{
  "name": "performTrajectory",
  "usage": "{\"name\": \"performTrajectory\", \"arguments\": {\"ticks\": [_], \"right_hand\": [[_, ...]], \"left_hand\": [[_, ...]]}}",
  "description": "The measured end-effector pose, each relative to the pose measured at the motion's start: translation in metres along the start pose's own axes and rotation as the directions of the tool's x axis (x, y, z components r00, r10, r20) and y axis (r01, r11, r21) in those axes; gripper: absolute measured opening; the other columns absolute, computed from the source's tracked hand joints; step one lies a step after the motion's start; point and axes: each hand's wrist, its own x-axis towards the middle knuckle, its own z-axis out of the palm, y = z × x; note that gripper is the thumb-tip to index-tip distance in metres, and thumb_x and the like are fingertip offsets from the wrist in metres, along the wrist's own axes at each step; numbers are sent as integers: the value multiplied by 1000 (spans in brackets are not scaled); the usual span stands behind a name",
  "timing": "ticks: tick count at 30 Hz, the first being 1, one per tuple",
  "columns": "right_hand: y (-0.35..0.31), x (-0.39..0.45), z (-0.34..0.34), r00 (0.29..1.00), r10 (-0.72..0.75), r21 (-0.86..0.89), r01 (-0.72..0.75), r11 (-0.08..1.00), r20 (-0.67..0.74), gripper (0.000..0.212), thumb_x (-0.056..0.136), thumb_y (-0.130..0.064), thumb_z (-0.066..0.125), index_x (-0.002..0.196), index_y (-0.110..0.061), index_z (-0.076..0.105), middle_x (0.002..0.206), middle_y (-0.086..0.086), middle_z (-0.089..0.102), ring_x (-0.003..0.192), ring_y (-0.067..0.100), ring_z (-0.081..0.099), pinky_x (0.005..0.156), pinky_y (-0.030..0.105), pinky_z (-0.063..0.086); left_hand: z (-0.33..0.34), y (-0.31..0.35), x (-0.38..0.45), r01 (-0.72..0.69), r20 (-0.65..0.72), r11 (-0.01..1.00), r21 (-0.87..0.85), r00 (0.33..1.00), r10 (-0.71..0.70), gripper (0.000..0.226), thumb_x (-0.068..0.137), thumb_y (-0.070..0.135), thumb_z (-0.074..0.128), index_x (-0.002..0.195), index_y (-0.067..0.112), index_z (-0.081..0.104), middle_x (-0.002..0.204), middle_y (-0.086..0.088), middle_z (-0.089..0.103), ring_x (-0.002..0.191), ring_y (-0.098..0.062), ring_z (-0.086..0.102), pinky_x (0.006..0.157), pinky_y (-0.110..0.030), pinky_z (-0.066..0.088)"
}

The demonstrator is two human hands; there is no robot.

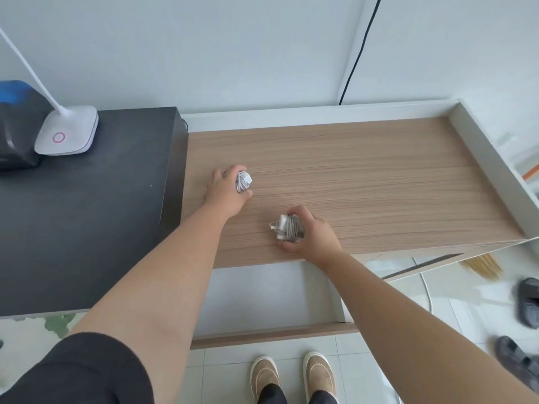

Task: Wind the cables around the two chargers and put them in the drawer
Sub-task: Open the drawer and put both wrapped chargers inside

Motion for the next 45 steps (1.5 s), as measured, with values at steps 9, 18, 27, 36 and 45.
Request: {"name": "performTrajectory", "arguments": {"ticks": [9,18,27,36,45], "right_hand": [[0,-24,-9,993,97,95,-104,990,68,54,64,-29,82,107,-34,49,90,-7,62,72,9,55,55,8,36],[13,-86,-2,979,-28,-1,29,1000,204,58,62,-28,81,112,-27,51,95,-9,57,85,15,55,75,30,49],[36,-95,18,901,129,-267,-15,964,414,62,64,-30,78,116,-28,44,102,0,58,84,19,53,69,31,48],[47,-76,41,845,269,-445,-42,895,462,64,66,-22,77,118,-21,40,112,6,56,96,30,57,73,37,54],[60,-74,55,780,331,-555,25,832,531,60,68,-14,75,116,-15,39,111,11,54,96,34,59,75,40,54]], "left_hand": [[6,-11,-40,-161,-24,985,-63,987,159,49,73,16,78,112,29,51,116,-1,44,105,-24,51,94,-38,43],[9,-14,-156,-227,93,948,-221,963,252,73,78,16,75,138,28,35,128,6,44,116,-8,45,99,-26,37],[41,-46,-218,-114,392,973,-199,901,186,80,74,24,80,141,30,36,137,10,46,124,-4,46,101,-19,36],[88,-49,-178,-140,502,990,24,858,109,79,68,23,80,138,23,42,134,2,46,122,-19,50,102,-28,40],[123,-46,-169,-456,612,882,116,733,298,59,67,14,74,120,26,51,122,4,47,100,-25,59,79,-39,51]]}}
